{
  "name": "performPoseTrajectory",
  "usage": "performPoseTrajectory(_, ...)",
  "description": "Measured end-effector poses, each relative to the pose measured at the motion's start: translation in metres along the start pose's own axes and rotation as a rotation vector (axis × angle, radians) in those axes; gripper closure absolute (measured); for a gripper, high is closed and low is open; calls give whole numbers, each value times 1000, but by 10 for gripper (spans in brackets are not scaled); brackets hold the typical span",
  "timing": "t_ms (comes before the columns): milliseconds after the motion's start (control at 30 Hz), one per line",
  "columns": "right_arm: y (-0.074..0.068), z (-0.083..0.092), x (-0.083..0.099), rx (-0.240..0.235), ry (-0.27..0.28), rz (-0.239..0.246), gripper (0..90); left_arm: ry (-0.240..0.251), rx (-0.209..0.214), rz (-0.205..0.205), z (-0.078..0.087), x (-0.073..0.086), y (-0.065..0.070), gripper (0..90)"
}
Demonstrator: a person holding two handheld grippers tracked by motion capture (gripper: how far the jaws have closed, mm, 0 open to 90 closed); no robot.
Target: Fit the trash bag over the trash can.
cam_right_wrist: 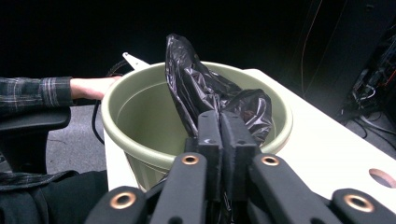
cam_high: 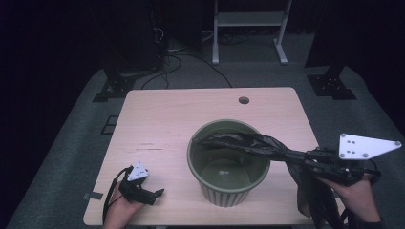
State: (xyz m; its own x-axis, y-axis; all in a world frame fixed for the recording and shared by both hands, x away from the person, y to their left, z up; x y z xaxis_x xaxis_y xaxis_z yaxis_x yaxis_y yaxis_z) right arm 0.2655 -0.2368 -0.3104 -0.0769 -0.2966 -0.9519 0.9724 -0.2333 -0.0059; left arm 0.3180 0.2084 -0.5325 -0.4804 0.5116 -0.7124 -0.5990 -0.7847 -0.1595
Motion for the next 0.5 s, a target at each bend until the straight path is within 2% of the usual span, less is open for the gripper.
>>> performPoseTrajectory(167, 4, -5, 3, -9, -5, -15, 837, 0, 0, 0, 0, 0, 0, 0)
performPoseTrajectory(500, 9, -32, 7, -48, -35, -37, 691, 1, 0, 0, 0, 0, 0, 0)
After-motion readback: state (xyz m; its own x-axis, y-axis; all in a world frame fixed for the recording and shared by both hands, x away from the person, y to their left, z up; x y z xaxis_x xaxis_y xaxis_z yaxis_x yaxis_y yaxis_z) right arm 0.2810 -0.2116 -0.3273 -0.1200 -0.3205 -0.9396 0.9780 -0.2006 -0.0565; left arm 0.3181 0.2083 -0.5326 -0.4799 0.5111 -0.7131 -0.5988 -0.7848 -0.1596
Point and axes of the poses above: each handheld gripper's, and its own axes: z roughly backward along the jaws, x roughly out of its underside, y roughly to its right, the point moved 7 cm from there along -z, roughly forward along the jaws, and after that the axes turned 12 degrees about -x, right-handed, at the moved point
